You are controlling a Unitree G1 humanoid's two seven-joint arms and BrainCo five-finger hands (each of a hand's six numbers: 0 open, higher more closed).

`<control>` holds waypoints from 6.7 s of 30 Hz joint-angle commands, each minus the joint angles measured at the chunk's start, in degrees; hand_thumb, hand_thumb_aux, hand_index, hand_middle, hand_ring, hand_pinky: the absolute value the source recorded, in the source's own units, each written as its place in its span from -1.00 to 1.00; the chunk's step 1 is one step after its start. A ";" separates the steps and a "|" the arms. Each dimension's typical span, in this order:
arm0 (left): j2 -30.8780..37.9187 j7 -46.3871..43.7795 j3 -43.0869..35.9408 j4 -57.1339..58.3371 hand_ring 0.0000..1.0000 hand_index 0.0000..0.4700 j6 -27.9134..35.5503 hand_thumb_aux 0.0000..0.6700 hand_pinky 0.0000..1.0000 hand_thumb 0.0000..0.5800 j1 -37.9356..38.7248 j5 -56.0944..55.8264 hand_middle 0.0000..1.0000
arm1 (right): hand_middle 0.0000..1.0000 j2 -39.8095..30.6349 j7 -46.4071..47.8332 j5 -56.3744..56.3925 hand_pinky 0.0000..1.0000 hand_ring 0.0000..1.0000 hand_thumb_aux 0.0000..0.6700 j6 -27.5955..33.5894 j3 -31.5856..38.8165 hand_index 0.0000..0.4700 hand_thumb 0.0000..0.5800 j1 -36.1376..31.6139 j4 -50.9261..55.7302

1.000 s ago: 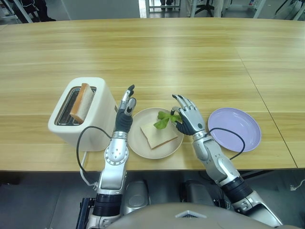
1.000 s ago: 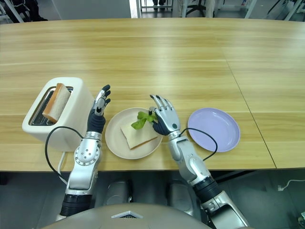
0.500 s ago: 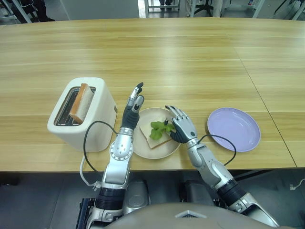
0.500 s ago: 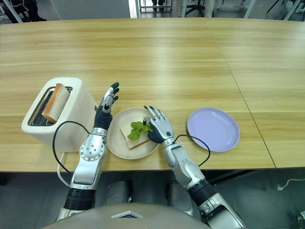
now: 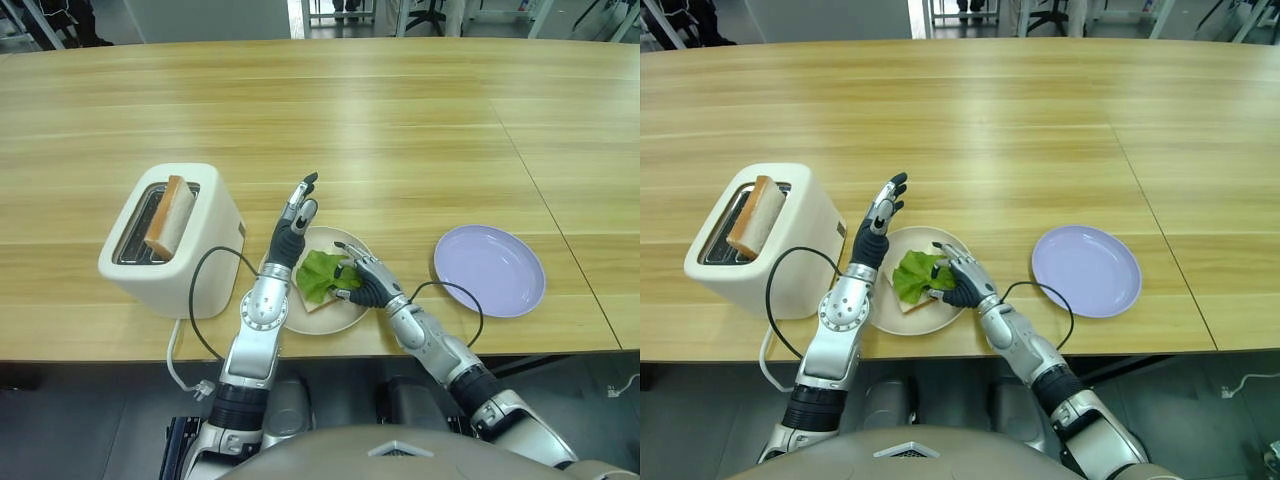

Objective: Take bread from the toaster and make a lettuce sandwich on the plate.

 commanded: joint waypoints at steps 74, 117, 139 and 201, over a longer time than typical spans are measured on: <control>22.99 1.66 16.56 -12.83 -1.00 -0.57 23.62 -0.56 -1.00 -0.22 12.72 44.07 -1.00 | -1.00 7.90 9.92 30.06 -1.00 -1.00 -1.00 10.43 -24.45 -1.00 -1.00 17.47 -28.52; 16.79 19.63 27.89 -25.61 1.00 0.96 13.53 1.00 1.00 1.00 5.41 32.39 1.00 | -1.00 8.53 9.80 26.49 -1.00 -1.00 -1.00 10.80 -22.46 -1.00 -1.00 15.79 -23.66; 13.26 -10.76 17.99 -12.59 1.00 0.96 13.17 1.00 1.00 1.00 -3.35 -5.81 1.00 | -1.00 3.80 0.17 10.01 -1.00 -1.00 -1.00 -1.30 -20.73 -1.00 -1.00 13.67 -27.10; 12.65 -15.89 0.15 18.12 1.00 0.96 14.15 1.00 1.00 1.00 -8.30 -4.13 1.00 | -1.00 -0.99 16.08 12.15 -1.00 -1.00 -1.00 -10.41 -5.87 -1.00 -1.00 7.23 -9.35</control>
